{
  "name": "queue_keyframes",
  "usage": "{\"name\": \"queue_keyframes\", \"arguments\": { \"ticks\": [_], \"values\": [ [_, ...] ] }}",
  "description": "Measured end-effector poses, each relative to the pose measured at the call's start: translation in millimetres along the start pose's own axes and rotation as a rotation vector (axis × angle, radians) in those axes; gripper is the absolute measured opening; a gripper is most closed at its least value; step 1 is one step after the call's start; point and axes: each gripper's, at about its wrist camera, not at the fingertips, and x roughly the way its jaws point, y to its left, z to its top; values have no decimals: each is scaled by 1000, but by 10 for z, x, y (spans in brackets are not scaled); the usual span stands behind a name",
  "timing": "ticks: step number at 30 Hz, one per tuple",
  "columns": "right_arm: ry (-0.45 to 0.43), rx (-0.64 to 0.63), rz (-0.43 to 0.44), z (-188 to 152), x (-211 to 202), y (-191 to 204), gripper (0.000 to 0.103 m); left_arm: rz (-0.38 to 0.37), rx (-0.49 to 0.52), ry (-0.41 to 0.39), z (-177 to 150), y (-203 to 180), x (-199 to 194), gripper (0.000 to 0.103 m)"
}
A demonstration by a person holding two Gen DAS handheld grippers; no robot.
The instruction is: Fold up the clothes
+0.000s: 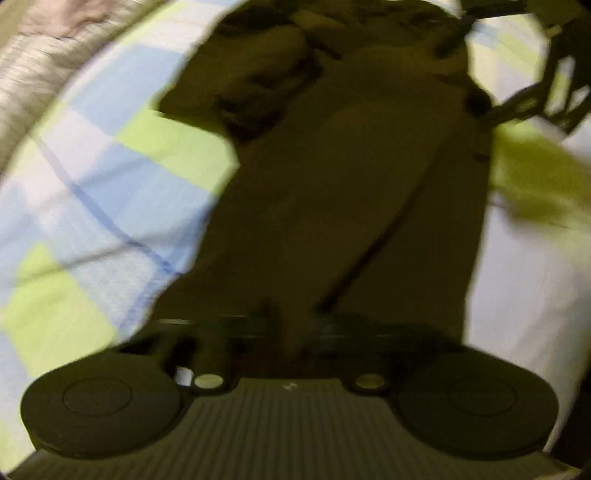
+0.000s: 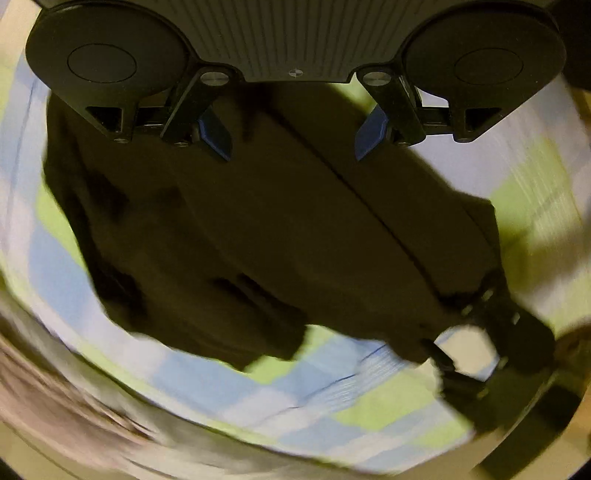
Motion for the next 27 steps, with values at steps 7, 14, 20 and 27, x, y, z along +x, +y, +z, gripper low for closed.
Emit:
{"name": "queue_keyframes", "arguments": {
  "ticks": [7,14,20,27],
  "values": [
    [78,-166,-40,43,394,139,12,-87,68,-80,-1,-306,-598,0],
    [113,-108,-40,-690,-568,-90,1,-370,150,-179,307,-1379,-1276,0],
    [274,-40,-101,-1883,-1306,-480,1,-580,189,-214,877,-2530,-1176,2],
    [450,120,-283,-2914,-1489,-1144,2,-424,54,-167,1059,-2401,-870,33]
  ]
}}
